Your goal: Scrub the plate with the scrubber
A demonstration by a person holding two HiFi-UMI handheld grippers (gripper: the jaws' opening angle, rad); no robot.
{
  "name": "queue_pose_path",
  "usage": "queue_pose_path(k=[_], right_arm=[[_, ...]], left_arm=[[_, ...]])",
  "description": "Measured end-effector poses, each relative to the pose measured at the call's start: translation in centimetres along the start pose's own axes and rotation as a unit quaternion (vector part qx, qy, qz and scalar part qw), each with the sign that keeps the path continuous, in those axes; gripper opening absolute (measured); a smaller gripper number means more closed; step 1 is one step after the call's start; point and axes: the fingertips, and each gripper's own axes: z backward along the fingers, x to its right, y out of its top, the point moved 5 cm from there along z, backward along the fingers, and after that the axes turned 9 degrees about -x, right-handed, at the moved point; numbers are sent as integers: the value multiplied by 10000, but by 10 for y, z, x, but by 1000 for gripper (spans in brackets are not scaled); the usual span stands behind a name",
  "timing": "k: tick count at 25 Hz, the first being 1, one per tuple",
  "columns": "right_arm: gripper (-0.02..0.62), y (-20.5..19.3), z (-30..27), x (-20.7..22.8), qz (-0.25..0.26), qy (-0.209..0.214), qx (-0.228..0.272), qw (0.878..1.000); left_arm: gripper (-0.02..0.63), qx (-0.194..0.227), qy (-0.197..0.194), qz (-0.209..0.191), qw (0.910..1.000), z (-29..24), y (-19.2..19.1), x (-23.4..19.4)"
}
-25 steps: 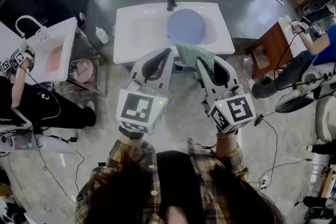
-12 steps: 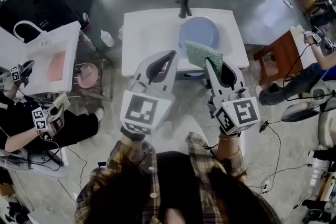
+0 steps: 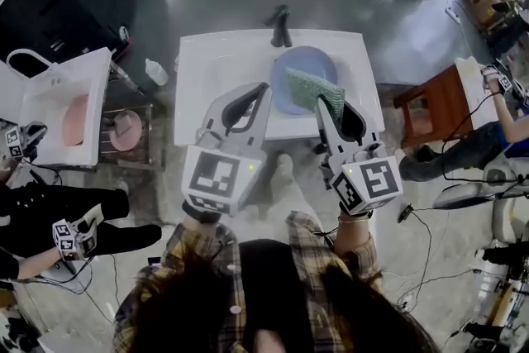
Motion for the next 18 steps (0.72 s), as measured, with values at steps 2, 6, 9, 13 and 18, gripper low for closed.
queue_pose_path(k=[2,6,9,13,18], right_arm=[[101,6,-13,19,-18,50,-29,10000],[101,12,-36,56,-15,218,-152,9996],[101,16,-52,81,-24,343,-192,9992],[101,17,-71,109,16,485,-232,9986],[101,18,-90,138,38,670,-276,9974]], left_arm=[[15,-16,43,27,10000,-21,7,-5],[15,-95,181,79,9998,-60,19,-9],[15,-134,301,118,9994,-85,26,-13],[15,-133,467,175,9987,-115,32,-19],[15,-186,766,271,9965,-139,29,-27]])
